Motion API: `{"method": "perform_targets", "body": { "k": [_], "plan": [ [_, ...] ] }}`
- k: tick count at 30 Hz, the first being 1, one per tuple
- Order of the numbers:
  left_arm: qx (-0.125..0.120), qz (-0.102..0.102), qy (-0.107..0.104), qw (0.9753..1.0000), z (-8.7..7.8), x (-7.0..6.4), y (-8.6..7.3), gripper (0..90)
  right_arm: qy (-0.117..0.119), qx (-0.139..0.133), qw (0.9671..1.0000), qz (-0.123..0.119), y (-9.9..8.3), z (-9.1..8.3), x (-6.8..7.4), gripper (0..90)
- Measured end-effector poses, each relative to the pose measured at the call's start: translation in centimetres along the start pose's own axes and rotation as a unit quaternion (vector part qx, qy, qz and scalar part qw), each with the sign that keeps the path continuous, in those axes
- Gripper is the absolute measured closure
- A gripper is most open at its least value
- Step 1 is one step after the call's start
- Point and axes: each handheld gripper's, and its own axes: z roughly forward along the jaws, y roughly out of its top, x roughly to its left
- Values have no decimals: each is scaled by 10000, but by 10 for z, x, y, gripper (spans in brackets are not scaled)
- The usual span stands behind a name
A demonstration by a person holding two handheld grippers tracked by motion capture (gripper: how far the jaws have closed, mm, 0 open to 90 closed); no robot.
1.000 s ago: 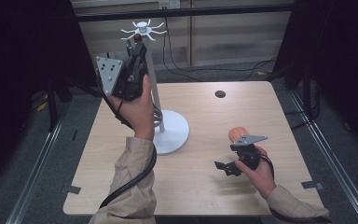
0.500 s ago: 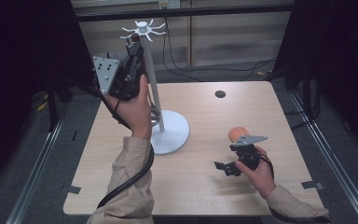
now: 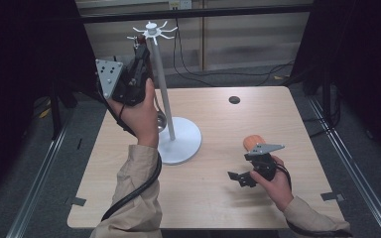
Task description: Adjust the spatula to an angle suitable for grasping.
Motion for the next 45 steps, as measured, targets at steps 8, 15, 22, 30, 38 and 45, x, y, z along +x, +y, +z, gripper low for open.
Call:
{"method": "perform_targets", "body": {
  "k": [8,15,22,30,38,45],
  "plan": [
    [-49,-33,-29,10000,-3,1,0,893,16,14,10000,-7,0,0,0,16],
    [-45,-66,-147,9999,-8,-2,-3,872,6,4,10000,-21,0,-1,0,16],
    [-43,-120,-277,9995,-15,-5,-13,825,3,2,10000,2,1,-2,-1,16],
    [3,-203,-478,9986,-22,-11,-26,751,-17,-8,10000,-25,1,-2,-1,16],
    [248,-235,-746,9966,-29,-17,-47,661,-21,13,10000,2,1,-3,-2,16],
    [409,-293,-938,9943,-34,-22,-65,585,-30,4,10000,-31,2,-3,-3,16]
  ]
}}
